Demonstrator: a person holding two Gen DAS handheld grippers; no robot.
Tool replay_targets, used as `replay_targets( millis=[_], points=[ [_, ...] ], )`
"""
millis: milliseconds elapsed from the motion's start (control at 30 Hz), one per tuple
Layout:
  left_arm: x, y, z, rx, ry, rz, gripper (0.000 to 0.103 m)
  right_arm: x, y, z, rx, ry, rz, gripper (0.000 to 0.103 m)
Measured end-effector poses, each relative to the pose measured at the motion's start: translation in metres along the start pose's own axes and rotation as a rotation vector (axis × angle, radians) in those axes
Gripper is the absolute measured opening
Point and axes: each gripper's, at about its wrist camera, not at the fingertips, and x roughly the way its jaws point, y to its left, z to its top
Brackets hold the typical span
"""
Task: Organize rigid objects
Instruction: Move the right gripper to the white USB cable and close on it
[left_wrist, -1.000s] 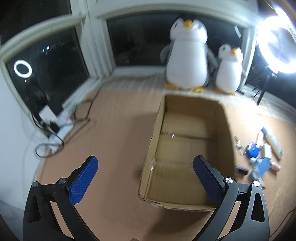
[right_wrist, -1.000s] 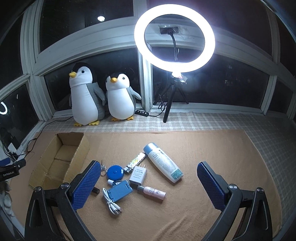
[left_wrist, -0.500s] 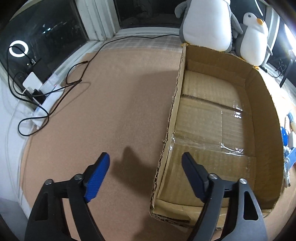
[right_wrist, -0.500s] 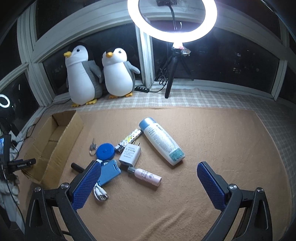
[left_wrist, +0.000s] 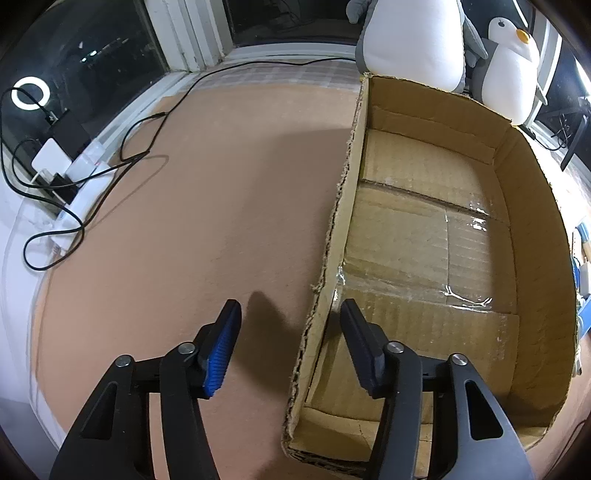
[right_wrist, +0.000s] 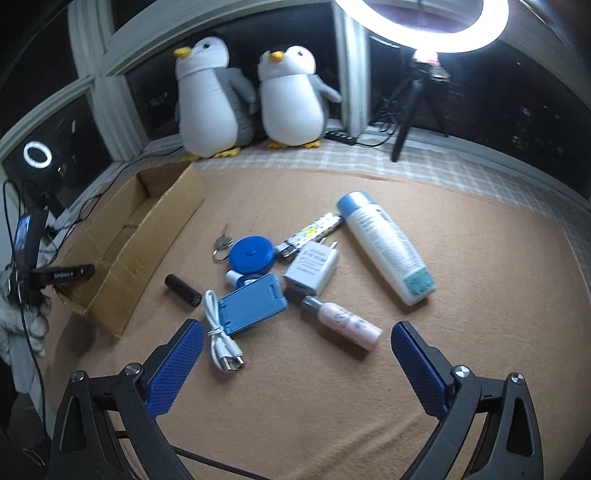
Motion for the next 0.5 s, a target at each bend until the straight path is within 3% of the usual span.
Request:
replay_targets(
  millis=[500],
  points=[
    [0.0,-0.01,0.002,0.03,-0.015,-0.009,0.033,0.049,0.054,-0.006,-0.239,0.154,0.086,0.047]
  ],
)
